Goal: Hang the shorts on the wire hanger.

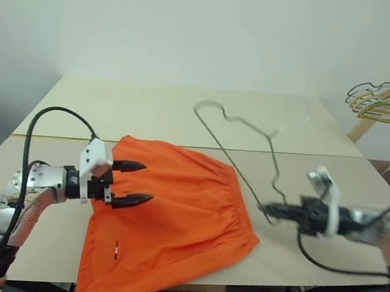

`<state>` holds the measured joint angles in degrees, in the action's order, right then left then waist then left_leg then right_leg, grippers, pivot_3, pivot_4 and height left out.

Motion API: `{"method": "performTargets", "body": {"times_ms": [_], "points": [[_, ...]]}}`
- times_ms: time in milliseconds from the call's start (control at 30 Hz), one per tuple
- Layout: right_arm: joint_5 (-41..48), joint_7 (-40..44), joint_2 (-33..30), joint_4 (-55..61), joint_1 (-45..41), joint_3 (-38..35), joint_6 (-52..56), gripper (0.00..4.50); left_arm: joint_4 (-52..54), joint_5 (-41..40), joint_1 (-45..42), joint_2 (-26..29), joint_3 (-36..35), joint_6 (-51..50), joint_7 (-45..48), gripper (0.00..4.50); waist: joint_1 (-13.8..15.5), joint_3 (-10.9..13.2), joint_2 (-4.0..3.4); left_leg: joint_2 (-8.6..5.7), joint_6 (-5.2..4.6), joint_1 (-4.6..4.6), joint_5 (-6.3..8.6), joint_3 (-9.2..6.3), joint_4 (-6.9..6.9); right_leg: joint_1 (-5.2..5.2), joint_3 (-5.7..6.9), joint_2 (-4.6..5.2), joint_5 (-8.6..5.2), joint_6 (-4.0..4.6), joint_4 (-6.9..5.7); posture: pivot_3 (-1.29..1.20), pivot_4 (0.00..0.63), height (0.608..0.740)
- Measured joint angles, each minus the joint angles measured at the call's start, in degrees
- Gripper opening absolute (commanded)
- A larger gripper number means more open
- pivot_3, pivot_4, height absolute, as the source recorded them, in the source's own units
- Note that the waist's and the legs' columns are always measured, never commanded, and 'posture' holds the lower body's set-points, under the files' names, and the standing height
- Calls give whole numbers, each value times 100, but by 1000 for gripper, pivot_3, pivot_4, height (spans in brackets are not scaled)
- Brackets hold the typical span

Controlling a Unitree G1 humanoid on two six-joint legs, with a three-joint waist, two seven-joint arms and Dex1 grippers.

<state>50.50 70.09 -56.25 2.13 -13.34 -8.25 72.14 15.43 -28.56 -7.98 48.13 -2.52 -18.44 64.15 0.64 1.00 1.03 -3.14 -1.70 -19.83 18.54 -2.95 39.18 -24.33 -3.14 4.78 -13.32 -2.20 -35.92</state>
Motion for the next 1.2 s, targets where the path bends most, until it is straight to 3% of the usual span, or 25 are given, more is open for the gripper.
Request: {"method": "performTargets", "body": {"times_ms": [200,433,667,1200], "points": [[-163,1203,-1184,-1150,695,278,44,0,394,237,137,96,280,344,432,4457,-114,1,-9,12,-7,55,3,22,1,51,-12,-39,3,-4,-2,-63,0,740],[-880,1830,-1657,-1779,780,1106,-455,0,613,318,128,198,464,408,709,4457,-183,-4,-21,10,-12,53,6,40,2,34,-29,-42,4,-9,-12,-67,0,740],[-1277,1877,-1670,-2235,123,1947,-675,0,664,584,268,325,592,593,849,4457,-154,-8,-30,10,-12,53,6,40,3,30,-31,-41,4,-9,-12,-35,0,740],[-965,1888,-1497,-2221,-259,2582,-962,0,900,599,671,365,486,564,658,4457,-52,-9,-33,8,-14,52,6,38,4,30,-31,-38,4,-10,-12,13,0,740]]}}
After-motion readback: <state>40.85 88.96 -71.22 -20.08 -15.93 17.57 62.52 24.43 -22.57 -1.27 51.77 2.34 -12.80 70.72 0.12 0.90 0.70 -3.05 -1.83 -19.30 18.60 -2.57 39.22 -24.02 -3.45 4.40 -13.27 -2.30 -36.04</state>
